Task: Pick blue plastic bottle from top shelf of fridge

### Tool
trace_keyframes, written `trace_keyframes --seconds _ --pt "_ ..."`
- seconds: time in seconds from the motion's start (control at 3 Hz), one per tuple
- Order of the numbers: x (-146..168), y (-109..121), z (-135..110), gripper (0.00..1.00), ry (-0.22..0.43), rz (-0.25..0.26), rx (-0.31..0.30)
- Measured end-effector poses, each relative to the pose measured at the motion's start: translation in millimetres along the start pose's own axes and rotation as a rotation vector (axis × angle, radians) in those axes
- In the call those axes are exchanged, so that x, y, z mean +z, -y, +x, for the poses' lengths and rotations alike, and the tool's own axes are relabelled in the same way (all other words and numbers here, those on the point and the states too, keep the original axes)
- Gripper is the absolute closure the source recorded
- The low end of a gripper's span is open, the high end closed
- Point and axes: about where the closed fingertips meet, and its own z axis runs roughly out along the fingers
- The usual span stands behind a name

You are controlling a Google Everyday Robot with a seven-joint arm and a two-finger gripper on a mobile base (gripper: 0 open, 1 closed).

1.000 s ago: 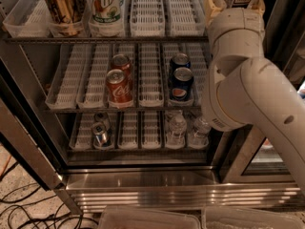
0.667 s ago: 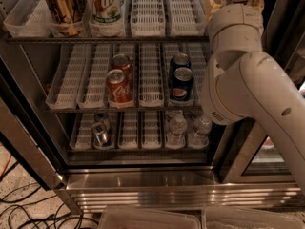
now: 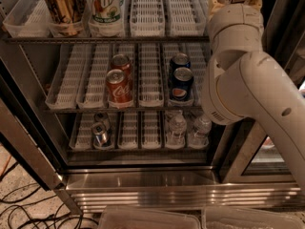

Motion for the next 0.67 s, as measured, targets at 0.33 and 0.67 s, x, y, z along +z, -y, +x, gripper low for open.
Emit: trace_keyframes --seconds 0.33,0.67 --pt "0.0 0.0 0.0 0.92 0.0 0.0 0.0" --pt "0.0 0.0 0.0 1.0 0.0 0.0 0.0"
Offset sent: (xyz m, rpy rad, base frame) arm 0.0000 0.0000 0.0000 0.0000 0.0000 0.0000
